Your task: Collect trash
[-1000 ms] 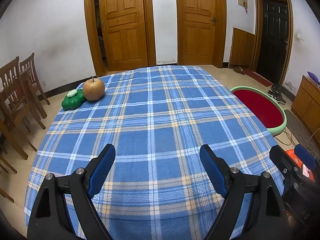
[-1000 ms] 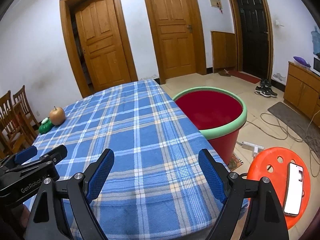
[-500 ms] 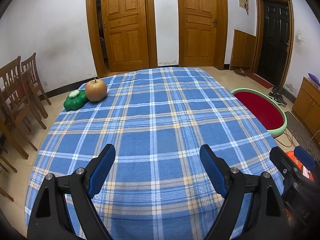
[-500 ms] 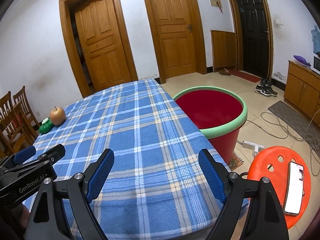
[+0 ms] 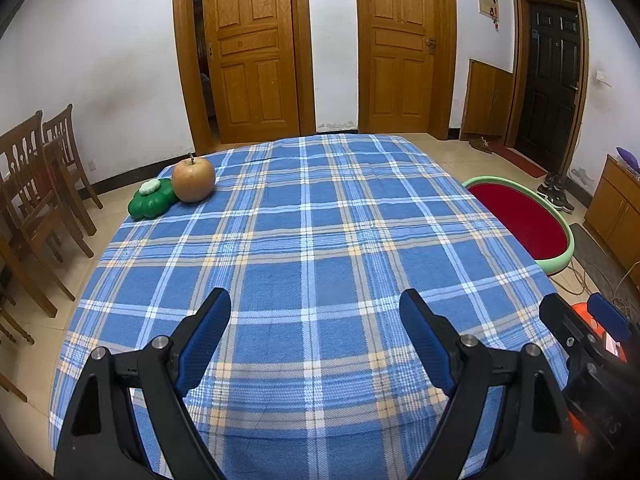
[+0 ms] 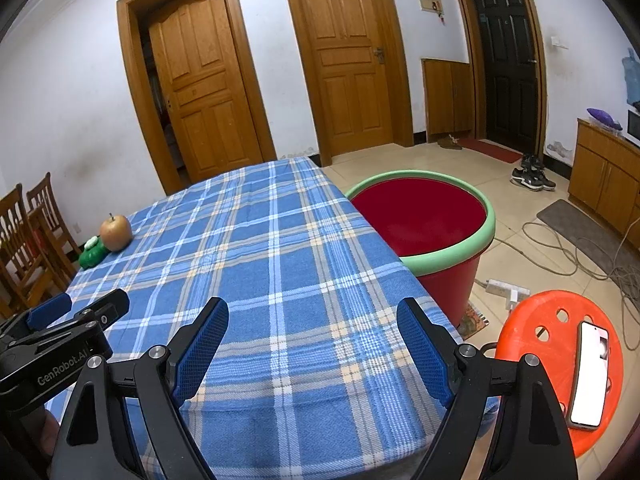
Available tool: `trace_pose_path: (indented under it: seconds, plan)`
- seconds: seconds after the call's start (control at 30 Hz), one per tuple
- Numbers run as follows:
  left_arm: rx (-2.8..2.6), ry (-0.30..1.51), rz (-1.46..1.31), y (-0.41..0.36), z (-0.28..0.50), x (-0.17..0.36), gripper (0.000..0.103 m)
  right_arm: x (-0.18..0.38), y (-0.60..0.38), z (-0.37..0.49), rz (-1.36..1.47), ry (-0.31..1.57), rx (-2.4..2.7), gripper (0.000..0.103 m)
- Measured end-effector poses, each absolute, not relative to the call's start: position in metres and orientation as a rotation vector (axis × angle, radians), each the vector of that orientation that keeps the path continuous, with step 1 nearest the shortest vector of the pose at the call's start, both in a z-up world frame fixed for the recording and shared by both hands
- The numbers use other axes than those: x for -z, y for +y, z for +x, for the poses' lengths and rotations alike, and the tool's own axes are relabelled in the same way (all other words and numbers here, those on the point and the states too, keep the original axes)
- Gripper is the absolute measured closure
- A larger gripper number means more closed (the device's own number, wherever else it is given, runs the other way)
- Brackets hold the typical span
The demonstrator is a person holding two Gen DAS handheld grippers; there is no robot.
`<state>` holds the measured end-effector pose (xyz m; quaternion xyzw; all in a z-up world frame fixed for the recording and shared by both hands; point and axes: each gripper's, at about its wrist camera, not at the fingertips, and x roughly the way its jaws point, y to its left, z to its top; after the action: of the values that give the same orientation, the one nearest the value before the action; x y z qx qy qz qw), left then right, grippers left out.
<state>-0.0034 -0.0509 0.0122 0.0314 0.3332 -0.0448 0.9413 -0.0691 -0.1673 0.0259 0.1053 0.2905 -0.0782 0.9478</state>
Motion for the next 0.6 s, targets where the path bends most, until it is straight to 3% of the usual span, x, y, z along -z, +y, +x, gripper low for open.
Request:
trace_pose_path:
  seconds: [0.6]
  plan:
    - [0.089,0.679,0.064,-0.0502,-0.0038,-0.0121,0.018,-0.0248,-0.1672,-0.0696,0.219,0.593,0.155,0.016]
